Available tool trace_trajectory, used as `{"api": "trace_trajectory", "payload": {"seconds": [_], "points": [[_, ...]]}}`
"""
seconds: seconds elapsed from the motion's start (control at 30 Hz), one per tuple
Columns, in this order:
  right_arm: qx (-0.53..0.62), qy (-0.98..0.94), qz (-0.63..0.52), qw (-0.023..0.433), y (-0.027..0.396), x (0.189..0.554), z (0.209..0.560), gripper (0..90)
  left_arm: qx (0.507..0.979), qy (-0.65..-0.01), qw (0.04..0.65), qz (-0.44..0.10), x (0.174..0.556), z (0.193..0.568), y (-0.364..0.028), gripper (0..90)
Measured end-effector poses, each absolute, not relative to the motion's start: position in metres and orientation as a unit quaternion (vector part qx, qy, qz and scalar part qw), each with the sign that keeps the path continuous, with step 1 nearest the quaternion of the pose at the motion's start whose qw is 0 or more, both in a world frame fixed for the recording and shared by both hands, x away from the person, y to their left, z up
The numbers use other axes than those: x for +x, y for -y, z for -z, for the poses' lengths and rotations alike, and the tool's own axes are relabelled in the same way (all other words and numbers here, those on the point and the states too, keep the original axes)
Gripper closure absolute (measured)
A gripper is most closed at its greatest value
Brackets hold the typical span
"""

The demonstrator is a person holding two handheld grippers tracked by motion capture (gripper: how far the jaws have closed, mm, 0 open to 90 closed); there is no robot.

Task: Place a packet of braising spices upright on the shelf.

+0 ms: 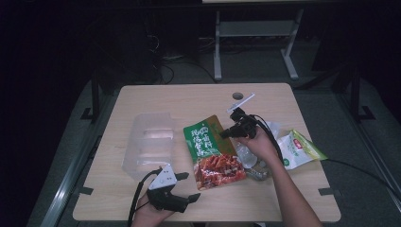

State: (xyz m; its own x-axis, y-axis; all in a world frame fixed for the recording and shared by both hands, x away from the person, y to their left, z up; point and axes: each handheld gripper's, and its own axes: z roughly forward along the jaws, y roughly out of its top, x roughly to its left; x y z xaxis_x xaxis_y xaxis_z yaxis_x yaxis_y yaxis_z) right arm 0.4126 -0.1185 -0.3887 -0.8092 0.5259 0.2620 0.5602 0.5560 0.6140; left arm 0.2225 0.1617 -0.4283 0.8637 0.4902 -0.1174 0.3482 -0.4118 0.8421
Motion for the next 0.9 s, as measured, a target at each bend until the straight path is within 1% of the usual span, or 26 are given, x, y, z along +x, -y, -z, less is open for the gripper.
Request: {"api": "trace_trajectory", "payload": {"seconds": [0.1, 0.2, 0.27, 0.33, 0.37, 0.43, 0.6, 0.77, 0.8, 0.87, 0.9], "points": [[-0.305, 0.879, 0.366, 0.019, 0.121, 0.405, 0.383, 89.6, 0.84, -0.249, 0.477, -0.067, 0.224, 0.429, -0.157, 21.7], [-0.29, 0.877, 0.384, 0.009, 0.128, 0.392, 0.37, 89.6, 0.847, -0.246, 0.468, -0.061, 0.228, 0.433, -0.151, 21.6], [-0.278, 0.876, 0.395, -0.003, 0.132, 0.381, 0.359, 89.7, 0.848, -0.255, 0.462, -0.057, 0.233, 0.434, -0.148, 21.4], [-0.275, 0.874, 0.4, -0.005, 0.135, 0.378, 0.355, 89.7, 0.846, -0.26, 0.462, -0.057, 0.234, 0.434, -0.147, 21.2], [-0.266, 0.873, 0.408, -0.013, 0.137, 0.374, 0.352, 89.7, 0.841, -0.267, 0.469, -0.046, 0.238, 0.434, -0.146, 21.2], [-0.255, 0.867, 0.427, -0.026, 0.146, 0.358, 0.341, 89.7, 0.829, -0.282, 0.481, -0.036, 0.244, 0.433, -0.142, 21.0], [-0.245, 0.86, 0.446, -0.038, 0.161, 0.342, 0.337, 89.6, 0.826, -0.3, 0.476, -0.042, 0.256, 0.434, -0.128, 20.9], [-0.235, 0.856, 0.458, -0.044, 0.175, 0.331, 0.336, 89.6, 0.819, -0.325, 0.471, -0.031, 0.276, 0.442, -0.116, 20.9], [-0.234, 0.855, 0.461, -0.044, 0.179, 0.33, 0.337, 89.6, 0.82, -0.327, 0.47, -0.026, 0.281, 0.444, -0.114, 21.2], [-0.239, 0.853, 0.461, -0.045, 0.186, 0.329, 0.339, 89.6, 0.81, -0.345, 0.474, 0.007, 0.292, 0.447, -0.107, 25.6], [-0.243, 0.852, 0.461, -0.043, 0.188, 0.329, 0.341, 89.5, 0.81, -0.342, 0.476, 0.024, 0.296, 0.448, -0.105, 30.8]]}}
